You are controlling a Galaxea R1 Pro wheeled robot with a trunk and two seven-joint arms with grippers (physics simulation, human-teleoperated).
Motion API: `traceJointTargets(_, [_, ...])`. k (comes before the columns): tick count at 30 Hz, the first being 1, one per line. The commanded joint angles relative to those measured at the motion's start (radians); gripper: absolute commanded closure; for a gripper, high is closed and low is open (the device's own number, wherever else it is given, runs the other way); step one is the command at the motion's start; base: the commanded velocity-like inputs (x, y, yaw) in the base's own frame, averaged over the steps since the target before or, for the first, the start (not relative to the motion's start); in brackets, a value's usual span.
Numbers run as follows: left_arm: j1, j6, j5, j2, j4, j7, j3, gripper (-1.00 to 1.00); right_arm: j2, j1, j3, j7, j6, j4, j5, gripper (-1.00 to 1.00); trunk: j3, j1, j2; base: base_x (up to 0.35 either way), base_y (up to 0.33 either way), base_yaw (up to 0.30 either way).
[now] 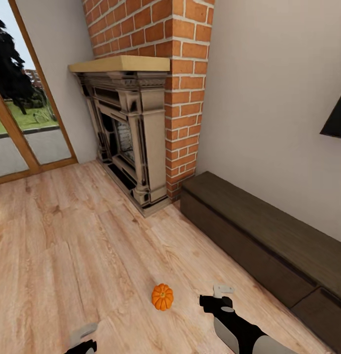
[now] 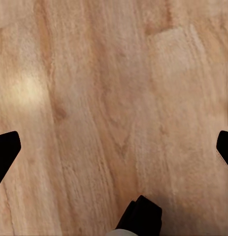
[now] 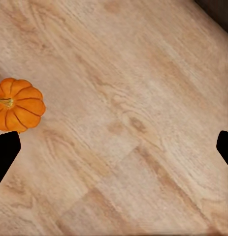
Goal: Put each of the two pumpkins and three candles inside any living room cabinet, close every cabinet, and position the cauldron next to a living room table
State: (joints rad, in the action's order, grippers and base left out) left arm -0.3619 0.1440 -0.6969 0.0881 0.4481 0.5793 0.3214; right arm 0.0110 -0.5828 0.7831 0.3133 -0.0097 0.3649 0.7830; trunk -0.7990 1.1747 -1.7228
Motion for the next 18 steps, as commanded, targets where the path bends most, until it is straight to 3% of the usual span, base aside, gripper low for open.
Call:
traceJointTargets(1, [0.000, 0.006, -0.004, 0.002, 0.003, 0.008, 0.008, -1.00, 0.000, -0.001, 0.008, 0.006, -0.001, 0.000, 0.008, -1.00, -0.001, 0.000, 0.000, 0.001, 0.000, -0.279])
traceJointTargets(18, [0.000, 0.000, -0.006, 0.001, 0.003, 0.008, 0.011, -1.00, 0.000, -0.001, 0.008, 0.006, -0.001, 0.001, 0.007, -1.00, 0.006, 0.000, 0.000, 0.000, 0.000, -0.279])
